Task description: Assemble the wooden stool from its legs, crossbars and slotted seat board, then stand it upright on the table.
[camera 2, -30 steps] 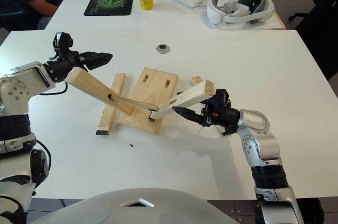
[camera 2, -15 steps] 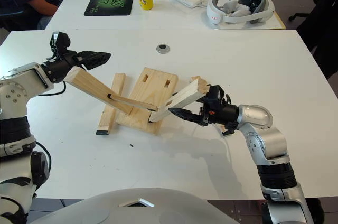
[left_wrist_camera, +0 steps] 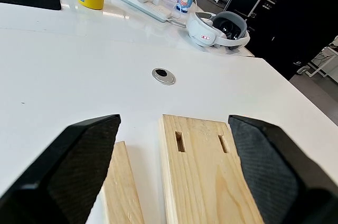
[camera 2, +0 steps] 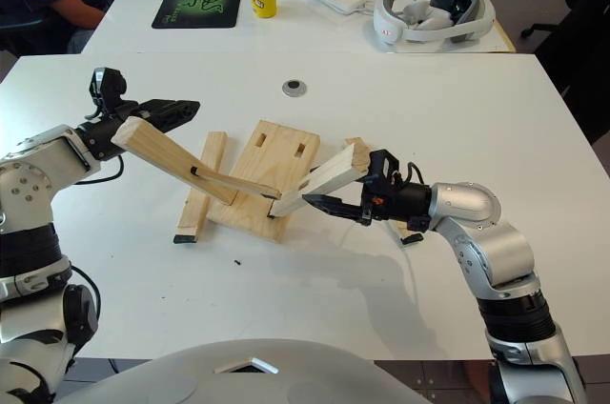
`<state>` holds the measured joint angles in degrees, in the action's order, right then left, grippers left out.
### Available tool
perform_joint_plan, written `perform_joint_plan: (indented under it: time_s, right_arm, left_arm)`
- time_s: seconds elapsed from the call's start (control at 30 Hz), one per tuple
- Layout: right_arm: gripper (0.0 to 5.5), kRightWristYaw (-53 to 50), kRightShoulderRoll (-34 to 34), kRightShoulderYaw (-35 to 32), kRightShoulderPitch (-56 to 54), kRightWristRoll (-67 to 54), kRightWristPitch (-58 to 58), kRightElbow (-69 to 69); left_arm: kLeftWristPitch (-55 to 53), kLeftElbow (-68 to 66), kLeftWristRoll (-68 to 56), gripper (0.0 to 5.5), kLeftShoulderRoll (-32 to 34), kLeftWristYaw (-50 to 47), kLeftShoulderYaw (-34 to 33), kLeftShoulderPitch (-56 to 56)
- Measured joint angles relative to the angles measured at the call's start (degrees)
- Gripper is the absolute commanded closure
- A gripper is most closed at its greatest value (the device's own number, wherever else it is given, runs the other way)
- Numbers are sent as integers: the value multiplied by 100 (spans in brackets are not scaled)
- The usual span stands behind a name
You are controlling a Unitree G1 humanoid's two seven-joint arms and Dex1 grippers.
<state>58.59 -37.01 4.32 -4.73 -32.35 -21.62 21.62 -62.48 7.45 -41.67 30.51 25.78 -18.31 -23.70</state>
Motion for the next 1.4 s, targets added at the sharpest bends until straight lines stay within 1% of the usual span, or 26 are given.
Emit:
perform_joint_plan:
  time_s: [0.2,0.43,0.53,0.7,0.93,1.03,1.23,1.4]
  right_arm:
    - [345,-12,-96,-1,-229,-82,-370,13]
    - [345,-83,-389,85,-596,-188,-911,164]
    - [345,78,-627,117,-766,-184,-934,67]
    - [345,776,-1104,191,-1205,-176,-714,-592]
    - [345,1279,-1263,524,-1810,-115,-432,-1150]
    - [345,1279,-1263,500,-1793,-108,-361,-1201]
    - [345,941,-1176,226,-1006,-122,146,-922]
    - [345,740,-1145,209,-705,28,538,-660]
  left_arm:
    - [-27,194,-90,172,-100,-156,-104,185]
    - [-73,623,-226,172,-322,-454,-278,449]
    - [-75,882,-332,172,-468,-632,-393,674]
    - [-61,1315,-459,172,-800,-987,-564,1090]
    - [96,1576,-564,172,-1108,-1299,-633,1353]
    - [141,1608,-615,172,-1147,-1377,-654,1414]
    - [202,1687,-727,172,-1214,-1459,-647,1525]
    - [239,1687,-774,172,-1209,-1491,-639,1529]
